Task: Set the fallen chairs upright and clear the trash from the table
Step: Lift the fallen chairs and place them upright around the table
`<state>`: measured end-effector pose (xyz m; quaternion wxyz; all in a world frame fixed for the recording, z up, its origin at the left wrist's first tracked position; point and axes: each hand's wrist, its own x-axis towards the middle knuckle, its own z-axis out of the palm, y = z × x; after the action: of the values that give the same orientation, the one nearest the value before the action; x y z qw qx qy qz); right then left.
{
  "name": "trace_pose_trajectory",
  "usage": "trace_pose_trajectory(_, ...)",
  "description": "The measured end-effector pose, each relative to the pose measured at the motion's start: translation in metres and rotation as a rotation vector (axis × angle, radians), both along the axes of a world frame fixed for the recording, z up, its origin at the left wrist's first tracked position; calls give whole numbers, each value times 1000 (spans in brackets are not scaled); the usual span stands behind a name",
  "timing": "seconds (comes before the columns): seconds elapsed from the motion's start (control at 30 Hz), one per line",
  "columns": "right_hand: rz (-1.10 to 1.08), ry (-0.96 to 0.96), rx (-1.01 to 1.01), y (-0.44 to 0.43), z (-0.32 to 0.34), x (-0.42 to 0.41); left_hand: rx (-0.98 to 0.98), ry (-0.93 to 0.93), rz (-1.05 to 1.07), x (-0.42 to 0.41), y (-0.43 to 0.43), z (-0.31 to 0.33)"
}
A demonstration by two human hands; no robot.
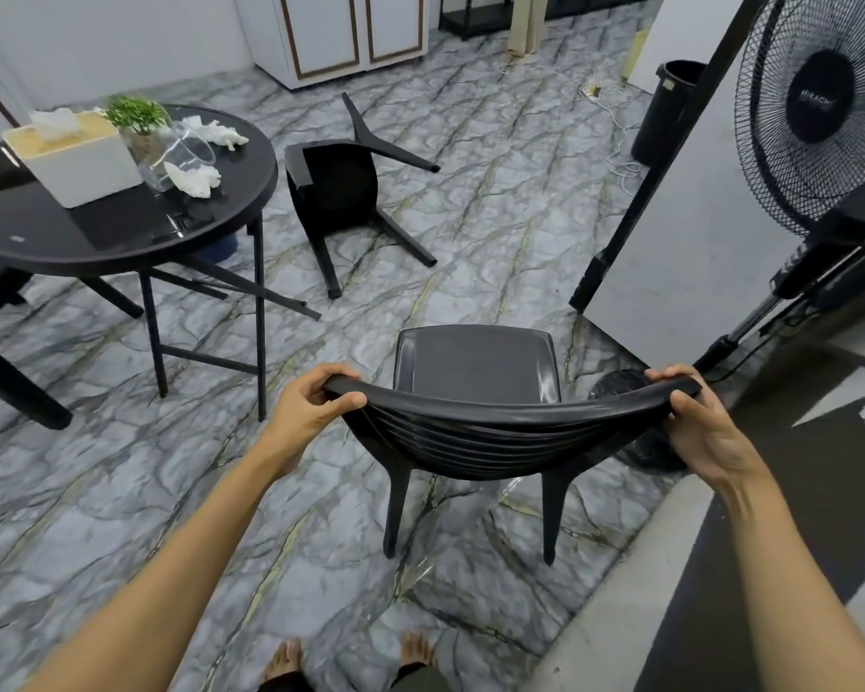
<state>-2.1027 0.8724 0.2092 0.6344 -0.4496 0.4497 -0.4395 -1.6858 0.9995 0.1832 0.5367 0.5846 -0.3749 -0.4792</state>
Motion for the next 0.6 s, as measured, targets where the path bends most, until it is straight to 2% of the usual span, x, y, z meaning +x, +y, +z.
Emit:
trace_pose_trajectory(0.23,154,36,62,-18,-9,35,15,-42,89,24,25,3)
trace_pose_trajectory(0.47,162,38,196,-20,-17,31,55,-83,1,30,16,6)
trace_pose_trajectory(0.6,264,148,228,-27,-4,29,62,-72,-19,33,15,5)
